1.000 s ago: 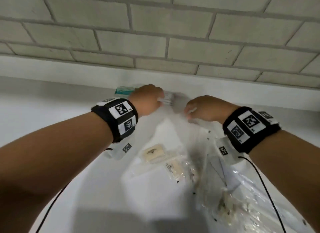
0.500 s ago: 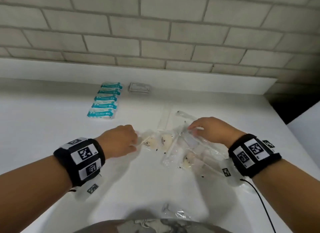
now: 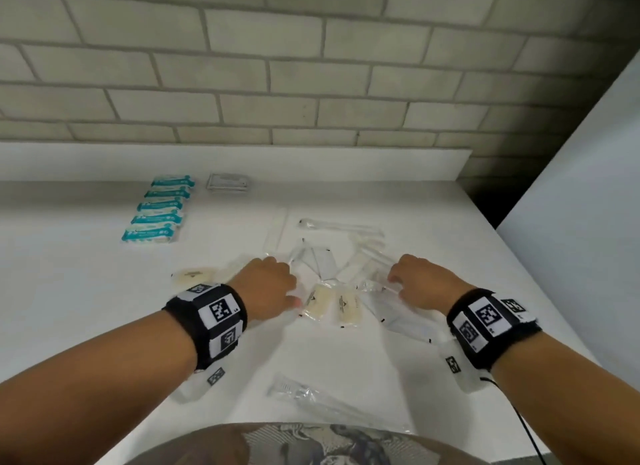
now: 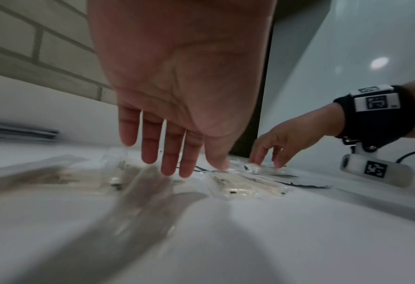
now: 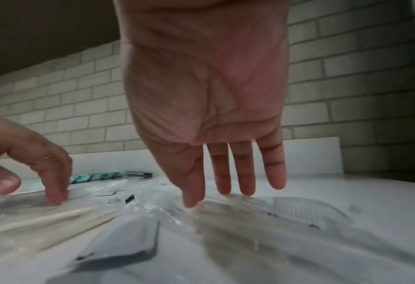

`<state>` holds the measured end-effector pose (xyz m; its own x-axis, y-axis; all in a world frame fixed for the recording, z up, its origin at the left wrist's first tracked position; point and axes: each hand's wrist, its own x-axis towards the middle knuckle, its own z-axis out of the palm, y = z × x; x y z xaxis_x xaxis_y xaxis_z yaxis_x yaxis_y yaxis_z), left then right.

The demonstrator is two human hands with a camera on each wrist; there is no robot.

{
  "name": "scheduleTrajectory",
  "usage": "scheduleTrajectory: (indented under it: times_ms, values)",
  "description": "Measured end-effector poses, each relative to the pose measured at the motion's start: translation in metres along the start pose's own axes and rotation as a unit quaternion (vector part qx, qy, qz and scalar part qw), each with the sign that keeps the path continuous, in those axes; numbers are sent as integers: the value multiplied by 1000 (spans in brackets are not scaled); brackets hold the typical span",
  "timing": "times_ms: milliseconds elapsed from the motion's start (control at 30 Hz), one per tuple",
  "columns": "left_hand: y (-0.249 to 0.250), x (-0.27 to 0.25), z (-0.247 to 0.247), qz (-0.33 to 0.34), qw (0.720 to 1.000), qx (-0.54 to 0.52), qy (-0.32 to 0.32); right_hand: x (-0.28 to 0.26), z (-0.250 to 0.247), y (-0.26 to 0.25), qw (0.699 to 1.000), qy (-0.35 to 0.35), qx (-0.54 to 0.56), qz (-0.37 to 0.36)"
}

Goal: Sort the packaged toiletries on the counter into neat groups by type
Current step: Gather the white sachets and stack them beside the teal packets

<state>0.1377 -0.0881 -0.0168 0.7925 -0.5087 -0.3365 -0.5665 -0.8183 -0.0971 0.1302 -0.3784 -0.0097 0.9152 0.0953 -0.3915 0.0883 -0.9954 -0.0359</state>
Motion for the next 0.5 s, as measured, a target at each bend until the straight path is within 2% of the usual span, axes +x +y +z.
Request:
scheduleTrajectory:
  times_ms: [100, 200, 267, 333, 400, 500]
  values:
    - [1, 10, -8, -29, 998, 23, 49, -1, 0, 18, 1000, 13, 20, 18]
    - [10, 30, -15, -4, 997, 20, 72, -4, -7, 22, 997, 52, 46, 19]
    - [17, 47, -20, 31, 998, 10, 48, -7, -10, 17, 996, 53, 71, -4]
    - [25, 60, -27, 46, 999, 4, -11, -9, -8, 4, 995, -1, 86, -54]
    - [33, 66, -35, 30, 997, 14, -64, -7, -4, -6, 992, -56, 70, -86]
    - [36, 69, -38, -11, 998, 22, -61, 0, -6, -5, 996, -41, 36, -73]
